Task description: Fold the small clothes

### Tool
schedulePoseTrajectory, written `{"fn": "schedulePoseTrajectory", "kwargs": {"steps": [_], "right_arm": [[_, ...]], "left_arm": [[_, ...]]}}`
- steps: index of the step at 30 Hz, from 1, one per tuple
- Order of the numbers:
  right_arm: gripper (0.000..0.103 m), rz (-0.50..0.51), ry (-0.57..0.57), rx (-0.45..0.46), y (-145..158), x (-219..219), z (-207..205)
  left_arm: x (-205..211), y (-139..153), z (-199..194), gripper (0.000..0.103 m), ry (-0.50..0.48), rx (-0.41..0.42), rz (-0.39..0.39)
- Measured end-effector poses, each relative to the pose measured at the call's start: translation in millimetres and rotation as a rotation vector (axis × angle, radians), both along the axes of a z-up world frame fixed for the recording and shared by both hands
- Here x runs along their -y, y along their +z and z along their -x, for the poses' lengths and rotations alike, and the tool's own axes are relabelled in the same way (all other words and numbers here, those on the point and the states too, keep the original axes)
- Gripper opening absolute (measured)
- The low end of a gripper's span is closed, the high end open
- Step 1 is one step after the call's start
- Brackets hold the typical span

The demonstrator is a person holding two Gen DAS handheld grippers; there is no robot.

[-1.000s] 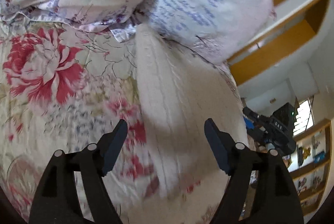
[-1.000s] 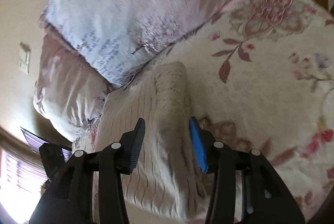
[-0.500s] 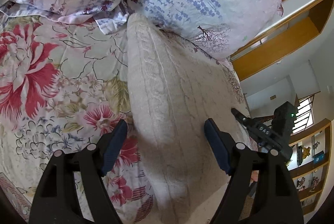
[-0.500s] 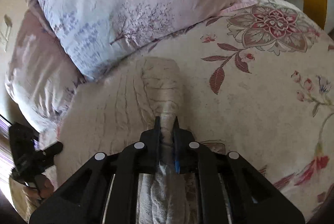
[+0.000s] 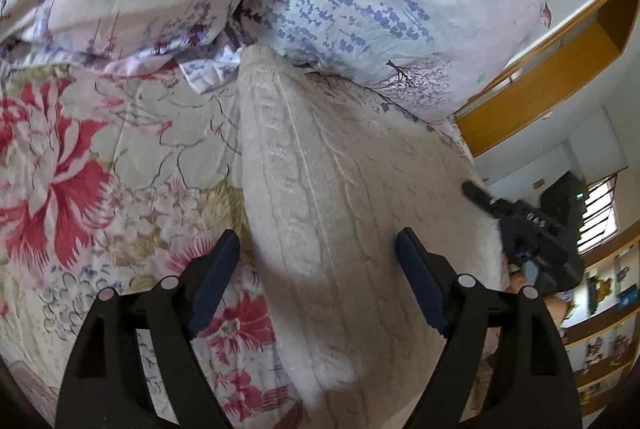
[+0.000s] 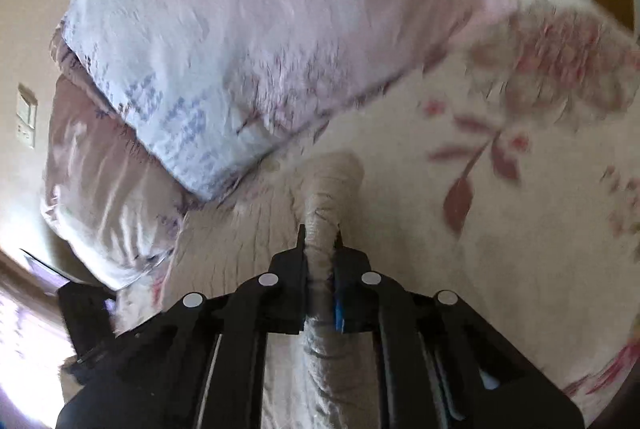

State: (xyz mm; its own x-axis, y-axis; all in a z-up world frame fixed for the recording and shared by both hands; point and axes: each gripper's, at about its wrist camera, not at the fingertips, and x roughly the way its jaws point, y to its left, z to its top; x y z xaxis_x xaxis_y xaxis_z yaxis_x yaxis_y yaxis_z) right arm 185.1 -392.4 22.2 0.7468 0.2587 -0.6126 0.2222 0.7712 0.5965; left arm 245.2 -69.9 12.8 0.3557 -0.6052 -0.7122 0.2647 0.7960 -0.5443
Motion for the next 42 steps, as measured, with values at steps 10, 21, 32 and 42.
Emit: {"fn": "schedulePoseTrajectory", "kwargs": {"steps": [10,21,32,42], "right_arm": [[0.024,0.097,-0.065,-0.109,-8.0,0.7,-0.4],[0.026,0.246,0.146,0.052,25.8,-47.3,47.8],[0.038,0.151,0.144,-0.027,11.1,-38.5,41.0],[0.063,-0.169,0.062,-0.142,-8.4,15.5,20.1]], "left_arm": [[13.9,0.7,-3.1,0.085,-0.013,0.045,-0.079],[9.8,0.5,1.3,0.088,-0.008,0.044,-0.084],[-0.8,-4.1,-4.0,0.090,-0.019,-0.036,0.037],[-11.0,-8.0,-6.2,0.088,-0.031,-0.123,0.225]]}}
